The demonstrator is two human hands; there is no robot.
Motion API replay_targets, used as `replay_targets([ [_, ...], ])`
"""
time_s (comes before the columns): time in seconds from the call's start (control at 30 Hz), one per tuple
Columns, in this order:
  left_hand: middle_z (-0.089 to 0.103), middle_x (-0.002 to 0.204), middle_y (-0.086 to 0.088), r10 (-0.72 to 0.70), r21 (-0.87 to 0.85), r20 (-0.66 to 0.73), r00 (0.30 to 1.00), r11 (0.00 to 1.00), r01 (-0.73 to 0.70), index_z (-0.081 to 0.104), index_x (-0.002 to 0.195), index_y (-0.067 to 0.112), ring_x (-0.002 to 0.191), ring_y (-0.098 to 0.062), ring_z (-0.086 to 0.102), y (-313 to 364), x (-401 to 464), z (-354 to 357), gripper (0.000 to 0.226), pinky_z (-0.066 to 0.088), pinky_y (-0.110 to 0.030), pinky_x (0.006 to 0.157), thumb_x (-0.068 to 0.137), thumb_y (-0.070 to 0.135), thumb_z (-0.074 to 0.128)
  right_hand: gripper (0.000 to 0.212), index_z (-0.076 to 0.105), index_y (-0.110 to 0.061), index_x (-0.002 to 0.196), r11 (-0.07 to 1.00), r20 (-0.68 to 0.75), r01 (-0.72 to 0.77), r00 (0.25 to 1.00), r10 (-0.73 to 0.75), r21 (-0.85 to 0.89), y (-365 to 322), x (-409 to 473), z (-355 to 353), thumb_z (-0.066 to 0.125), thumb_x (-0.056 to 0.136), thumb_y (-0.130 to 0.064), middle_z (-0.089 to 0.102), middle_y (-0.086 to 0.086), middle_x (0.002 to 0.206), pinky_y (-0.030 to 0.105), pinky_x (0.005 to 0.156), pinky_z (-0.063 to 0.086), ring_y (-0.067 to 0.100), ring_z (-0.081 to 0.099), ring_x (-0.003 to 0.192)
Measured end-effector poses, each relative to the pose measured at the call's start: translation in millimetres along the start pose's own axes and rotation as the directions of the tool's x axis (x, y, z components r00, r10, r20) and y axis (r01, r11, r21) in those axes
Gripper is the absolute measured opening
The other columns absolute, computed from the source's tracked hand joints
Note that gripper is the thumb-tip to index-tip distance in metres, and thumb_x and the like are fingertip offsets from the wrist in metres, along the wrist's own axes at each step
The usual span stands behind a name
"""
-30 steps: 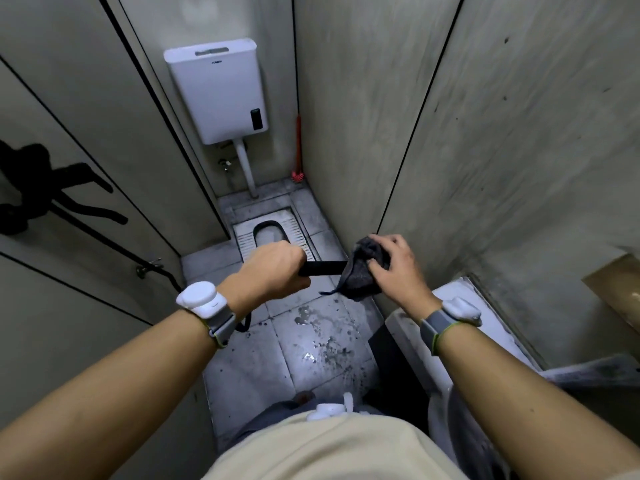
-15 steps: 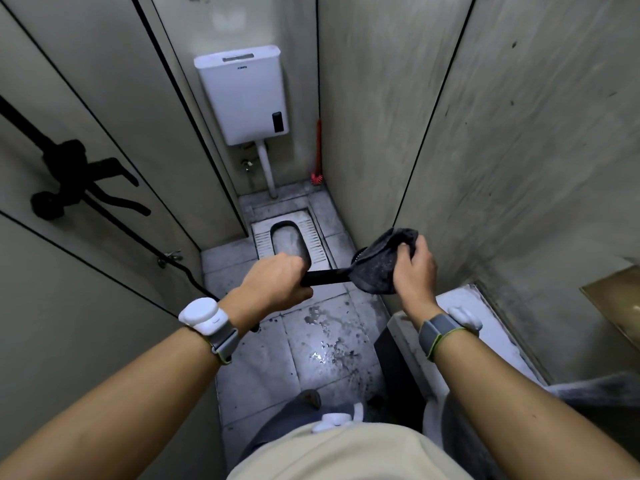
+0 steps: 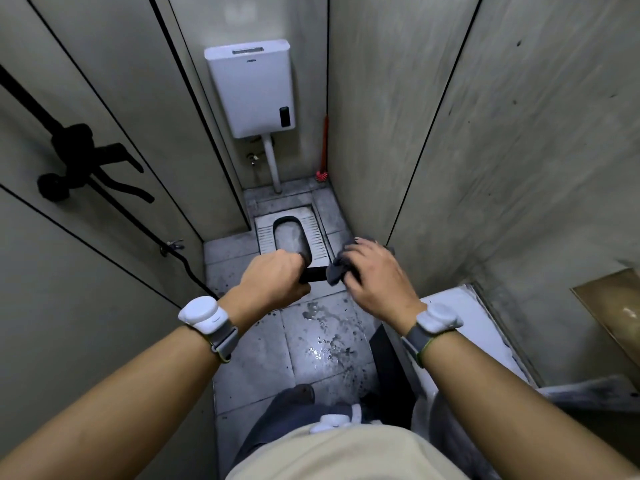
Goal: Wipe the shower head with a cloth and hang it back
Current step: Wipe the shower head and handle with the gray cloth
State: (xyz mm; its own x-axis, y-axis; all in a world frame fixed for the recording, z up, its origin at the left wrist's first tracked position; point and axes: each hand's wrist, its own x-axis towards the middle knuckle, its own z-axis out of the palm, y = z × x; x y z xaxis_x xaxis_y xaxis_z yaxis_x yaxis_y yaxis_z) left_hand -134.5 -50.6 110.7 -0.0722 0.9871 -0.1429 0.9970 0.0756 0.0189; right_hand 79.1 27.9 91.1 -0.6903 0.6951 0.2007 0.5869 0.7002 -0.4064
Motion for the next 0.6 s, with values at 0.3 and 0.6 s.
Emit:
replay_targets([
  [0.3,0.068,0.081,-0.011,0.029,0.088,-0.024,0.999,0.996,-0.027,0.054,0.08,0.019,0.071,-0.038,0.065,9.2,-14.5,-4.8,0.023,0.037,-0.035,0.056,0.082,0.037,0.07,0.036,0.063,-0.02,0.111,0.984,0.004,-0.028,1.0,0.029,-0.174,2.4,-7.3,14.9,0.039,0.099,-0.044,0.059,0.003,0.127,0.045,0.123,0.025,0.026,0.046,0.137],
  [0.6,0.037,0.062,0.002,0.058,0.116,-0.037,0.998,0.992,-0.053,0.05,0.077,0.021,0.062,-0.035,0.053,11.1,-29.7,-2.2,0.024,0.036,-0.035,0.055,0.085,0.035,0.067,0.04,0.065,-0.006,0.112,0.818,-0.014,-0.558,0.825,0.565,0.138,35.6,11.1,7.1,0.043,0.106,-0.039,0.069,0.027,0.114,0.048,0.084,0.052,0.046,0.064,0.104],
])
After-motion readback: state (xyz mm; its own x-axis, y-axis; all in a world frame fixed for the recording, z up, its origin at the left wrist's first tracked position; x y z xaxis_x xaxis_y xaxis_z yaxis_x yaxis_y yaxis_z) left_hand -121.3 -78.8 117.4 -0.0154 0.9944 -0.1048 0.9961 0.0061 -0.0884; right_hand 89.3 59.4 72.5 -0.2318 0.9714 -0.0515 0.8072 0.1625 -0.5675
